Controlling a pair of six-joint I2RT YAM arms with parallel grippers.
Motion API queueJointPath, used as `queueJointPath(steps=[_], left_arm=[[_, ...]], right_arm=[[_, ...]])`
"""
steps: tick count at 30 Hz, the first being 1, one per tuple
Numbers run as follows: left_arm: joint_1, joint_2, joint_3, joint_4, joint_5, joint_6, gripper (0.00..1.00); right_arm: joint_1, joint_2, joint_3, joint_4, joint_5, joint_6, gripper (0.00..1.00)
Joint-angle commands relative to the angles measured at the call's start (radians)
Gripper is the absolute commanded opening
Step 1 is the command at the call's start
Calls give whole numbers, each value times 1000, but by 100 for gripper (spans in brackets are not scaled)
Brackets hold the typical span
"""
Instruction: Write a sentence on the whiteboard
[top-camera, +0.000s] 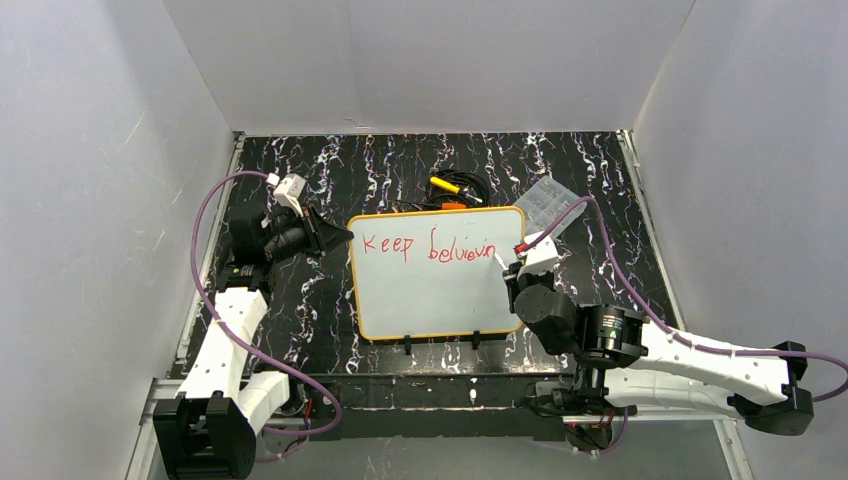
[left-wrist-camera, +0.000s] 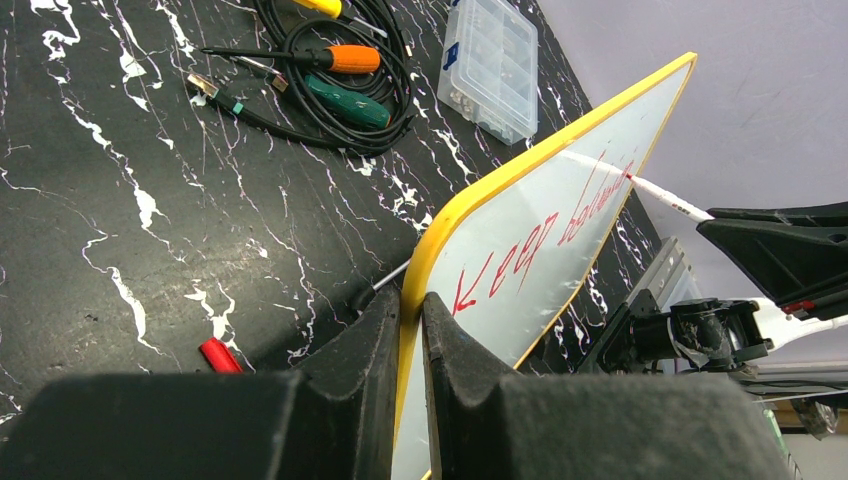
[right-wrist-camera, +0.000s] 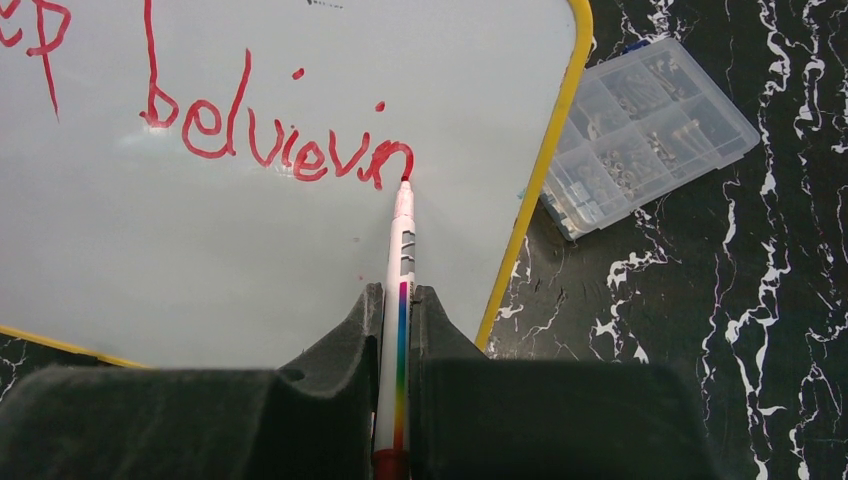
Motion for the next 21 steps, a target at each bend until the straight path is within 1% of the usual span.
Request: queueJointPath(steps=[1, 6, 13, 21], left_arm=[[-17, -12, 21, -30, 38, 6, 0], [-17, -14, 21, -29, 38, 5, 0], [-17, -18, 19, -29, 36, 6, 0], [-17, -14, 21, -29, 35, 7, 0]], right_arm=[[-3, 1, 31, -61, -14, 47, 1], [-3, -4, 35, -59, -17, 53, 1], [-3, -66, 36, 21, 0, 3, 1], [-3, -34, 43, -12, 71, 23, 1]])
